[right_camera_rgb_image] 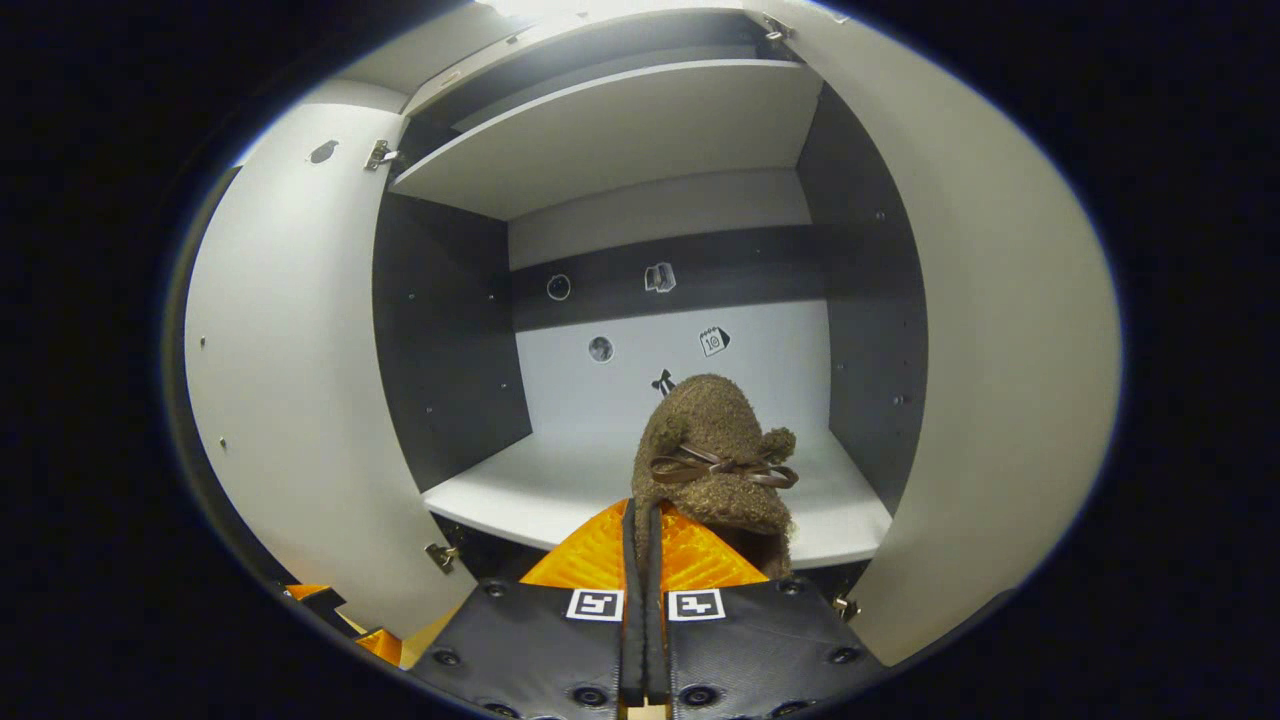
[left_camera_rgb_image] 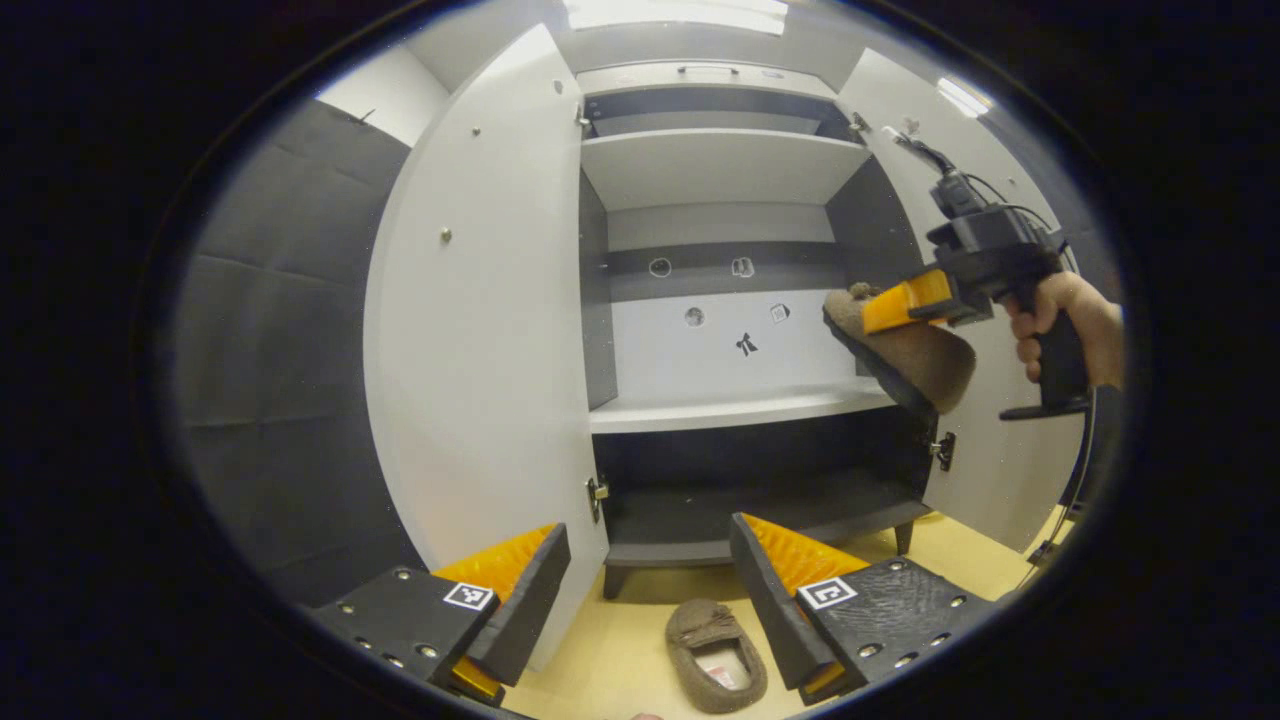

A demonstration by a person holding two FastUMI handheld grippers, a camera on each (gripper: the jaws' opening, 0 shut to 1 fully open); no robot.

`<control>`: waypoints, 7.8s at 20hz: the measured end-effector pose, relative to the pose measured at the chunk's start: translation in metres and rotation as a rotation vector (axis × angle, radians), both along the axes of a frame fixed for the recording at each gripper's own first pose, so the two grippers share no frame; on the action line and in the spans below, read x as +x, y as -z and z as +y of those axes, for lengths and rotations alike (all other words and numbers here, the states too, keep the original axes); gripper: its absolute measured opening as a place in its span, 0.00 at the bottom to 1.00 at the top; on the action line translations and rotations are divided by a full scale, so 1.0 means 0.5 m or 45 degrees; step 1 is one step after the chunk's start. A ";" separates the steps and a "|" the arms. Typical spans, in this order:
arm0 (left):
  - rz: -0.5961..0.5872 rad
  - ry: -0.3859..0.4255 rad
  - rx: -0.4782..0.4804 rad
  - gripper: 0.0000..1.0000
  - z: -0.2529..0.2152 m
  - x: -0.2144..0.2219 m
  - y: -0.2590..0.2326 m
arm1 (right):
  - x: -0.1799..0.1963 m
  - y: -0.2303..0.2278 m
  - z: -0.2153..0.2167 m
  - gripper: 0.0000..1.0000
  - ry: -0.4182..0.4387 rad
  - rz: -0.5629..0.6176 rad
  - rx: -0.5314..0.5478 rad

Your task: Grab one shoe with the right hand and put it into the shoe cabinet, grab the other shoe with the left hand and put it into the shoe cabinet; then close the right door with the right hand and the left door with the left hand.

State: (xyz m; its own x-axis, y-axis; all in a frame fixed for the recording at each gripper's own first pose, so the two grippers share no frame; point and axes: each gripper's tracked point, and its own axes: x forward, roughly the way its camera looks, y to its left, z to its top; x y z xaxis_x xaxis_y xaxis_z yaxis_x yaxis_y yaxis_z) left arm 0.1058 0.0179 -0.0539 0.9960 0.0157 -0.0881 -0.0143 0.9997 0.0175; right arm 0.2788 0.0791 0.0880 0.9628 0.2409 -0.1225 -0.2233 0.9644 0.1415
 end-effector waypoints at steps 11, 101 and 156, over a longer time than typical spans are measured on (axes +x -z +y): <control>0.005 -0.011 -0.008 0.93 0.019 0.003 0.009 | 0.209 0.016 -0.026 0.03 0.169 0.149 -0.025; 0.332 0.116 -0.116 0.02 -0.099 0.672 -0.141 | -0.357 0.169 -0.122 1.00 0.189 0.063 -0.174; -0.072 0.004 -0.188 0.86 0.354 -0.103 -0.337 | -0.421 -0.160 -0.388 0.93 0.776 -0.259 -0.206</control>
